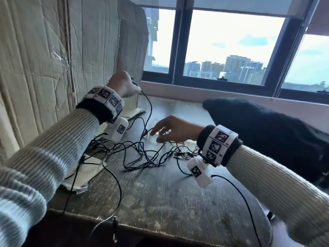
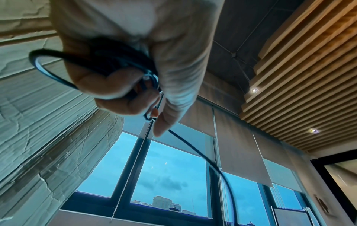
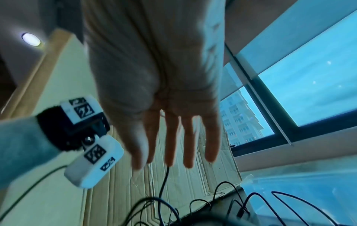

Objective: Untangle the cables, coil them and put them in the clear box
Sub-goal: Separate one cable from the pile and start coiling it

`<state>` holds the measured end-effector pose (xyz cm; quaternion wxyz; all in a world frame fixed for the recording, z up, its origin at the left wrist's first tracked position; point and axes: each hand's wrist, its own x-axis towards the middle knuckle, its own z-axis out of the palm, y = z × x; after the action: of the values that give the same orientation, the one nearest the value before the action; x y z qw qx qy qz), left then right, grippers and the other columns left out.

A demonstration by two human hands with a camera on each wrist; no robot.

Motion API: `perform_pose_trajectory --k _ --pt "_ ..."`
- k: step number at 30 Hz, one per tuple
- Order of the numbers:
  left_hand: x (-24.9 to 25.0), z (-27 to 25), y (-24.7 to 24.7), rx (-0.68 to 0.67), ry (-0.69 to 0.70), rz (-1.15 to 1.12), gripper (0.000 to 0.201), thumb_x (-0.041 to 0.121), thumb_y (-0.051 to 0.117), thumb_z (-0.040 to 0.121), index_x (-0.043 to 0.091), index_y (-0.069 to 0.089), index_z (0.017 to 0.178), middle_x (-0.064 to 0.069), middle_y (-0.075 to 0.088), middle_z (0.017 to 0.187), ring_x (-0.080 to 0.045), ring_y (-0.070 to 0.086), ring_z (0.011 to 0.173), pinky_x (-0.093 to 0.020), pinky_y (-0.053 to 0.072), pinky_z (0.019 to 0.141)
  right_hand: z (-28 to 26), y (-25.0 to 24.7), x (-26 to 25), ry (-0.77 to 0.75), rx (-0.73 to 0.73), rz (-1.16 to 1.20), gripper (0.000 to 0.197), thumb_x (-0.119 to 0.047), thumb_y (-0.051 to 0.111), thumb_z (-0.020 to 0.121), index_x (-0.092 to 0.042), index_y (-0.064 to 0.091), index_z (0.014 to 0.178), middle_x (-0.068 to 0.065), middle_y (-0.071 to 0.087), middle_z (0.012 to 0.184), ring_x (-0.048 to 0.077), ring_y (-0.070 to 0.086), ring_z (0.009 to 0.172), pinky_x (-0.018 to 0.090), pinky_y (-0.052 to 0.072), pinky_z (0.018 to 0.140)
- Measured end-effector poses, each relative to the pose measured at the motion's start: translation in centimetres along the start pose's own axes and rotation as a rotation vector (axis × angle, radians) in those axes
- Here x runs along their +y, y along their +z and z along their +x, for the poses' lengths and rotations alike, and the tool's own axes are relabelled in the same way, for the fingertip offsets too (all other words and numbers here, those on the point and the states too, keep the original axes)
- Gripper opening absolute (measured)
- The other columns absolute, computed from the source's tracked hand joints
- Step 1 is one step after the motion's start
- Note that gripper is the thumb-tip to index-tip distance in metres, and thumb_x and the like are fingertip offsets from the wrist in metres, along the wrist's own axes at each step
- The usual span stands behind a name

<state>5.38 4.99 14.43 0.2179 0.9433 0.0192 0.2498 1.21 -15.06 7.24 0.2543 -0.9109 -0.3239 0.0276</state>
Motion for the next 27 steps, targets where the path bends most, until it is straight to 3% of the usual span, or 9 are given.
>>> perform_pose_trajectory --k 2,5,9,11,15,19,21,24,27 --pt "0.5 0.2 -0.1 -0.016 0.037 -0.029 0.026 0.025 0.066 0.081 0.007 0.054 0.066 -0.004 0.053 0.063 -0.020 0.049 0.061 -0.026 0.036 0.052 -0.1 -1.2 0.1 0.032 0.273 0.033 0.018 -0.014 0.070 0.085 -0.010 0.071 0.103 0.003 0.071 0.104 0.021 0.067 0.089 0.039 0.054 0.090" --pt "1.6 0.7 -0.4 -0.149 0.080 -0.166 0.023 0.026 0.070 0.079 0.006 0.061 0.073 -0.009 0.059 0.065 -0.021 0.051 0.056 -0.025 0.039 0.050 0.1 -3.5 -0.6 0.116 0.560 0.158 0.026 -0.030 0.061 0.092 -0.010 0.061 0.110 0.004 0.065 0.108 0.021 0.063 0.095 0.043 0.054 0.089" --pt "3.7 1.0 -0.8 -0.462 0.047 -0.560 0.019 0.021 0.068 0.084 0.014 0.056 0.072 0.001 0.048 0.054 -0.013 0.040 0.044 -0.021 0.034 0.040 0.6 -4.9 -1.5 0.222 0.351 0.625 0.041 -0.037 0.045 0.099 -0.007 0.047 0.127 0.016 0.055 0.129 0.028 0.056 0.115 0.044 0.052 0.091" --pt "4.7 0.8 -1.0 -0.554 0.016 -0.773 0.025 0.016 0.061 0.090 0.018 0.047 0.069 0.005 0.041 0.052 -0.007 0.033 0.042 -0.015 0.028 0.036 0.8 -4.4 -1.8 0.238 0.315 0.578 0.040 -0.029 0.046 0.100 -0.006 0.043 0.132 0.014 0.055 0.131 0.028 0.054 0.119 0.044 0.050 0.093" --pt "4.9 0.3 -1.1 -0.668 -0.055 -1.168 0.010 0.016 0.051 0.097 0.011 0.047 0.089 0.002 0.051 0.073 -0.001 0.035 0.043 -0.007 0.029 0.034 1.3 -2.8 -0.4 0.247 0.343 0.617 0.054 -0.011 0.060 0.093 -0.003 0.032 0.139 0.019 0.055 0.115 0.027 0.061 0.096 0.035 0.054 0.080" --pt "4.2 0.5 -0.9 -0.619 0.008 -1.436 0.021 0.022 0.049 0.098 0.023 0.051 0.119 0.003 0.056 0.078 -0.001 0.036 0.049 -0.011 0.034 0.037 0.3 -2.1 0.9 0.232 0.213 0.551 0.033 -0.016 0.061 0.092 0.001 0.056 0.120 0.008 0.069 0.092 0.012 0.052 0.068 0.021 0.040 0.058" --pt "3.8 0.8 -0.7 -0.580 0.073 -1.461 0.016 0.036 0.050 0.097 0.026 0.054 0.109 0.008 0.050 0.072 -0.002 0.032 0.050 -0.012 0.031 0.036 -0.3 -2.0 1.2 0.193 0.175 0.592 0.022 -0.016 0.055 0.096 -0.001 0.063 0.108 0.003 0.063 0.075 0.011 0.048 0.063 0.022 0.034 0.057" --pt "3.1 1.5 -0.2 -0.560 0.069 -1.542 0.041 0.063 0.034 0.091 0.025 0.049 0.085 0.009 0.045 0.070 -0.002 0.032 0.050 -0.013 0.030 0.038 -1.7 -2.2 0.9 0.173 0.186 0.642 0.024 -0.018 0.045 0.101 -0.003 0.063 0.105 -0.001 0.040 0.060 0.013 0.041 0.055 0.024 0.037 0.057" --pt "3.0 1.7 0.4 -0.382 0.017 -1.478 0.051 0.065 0.020 0.092 0.023 0.045 0.076 0.007 0.044 0.069 -0.004 0.032 0.047 -0.016 0.028 0.036 -3.4 -2.8 0.0 0.174 0.164 0.521 0.037 -0.025 0.039 0.103 0.003 0.062 0.108 -0.001 0.027 0.058 0.014 0.030 0.050 0.026 0.037 0.053"
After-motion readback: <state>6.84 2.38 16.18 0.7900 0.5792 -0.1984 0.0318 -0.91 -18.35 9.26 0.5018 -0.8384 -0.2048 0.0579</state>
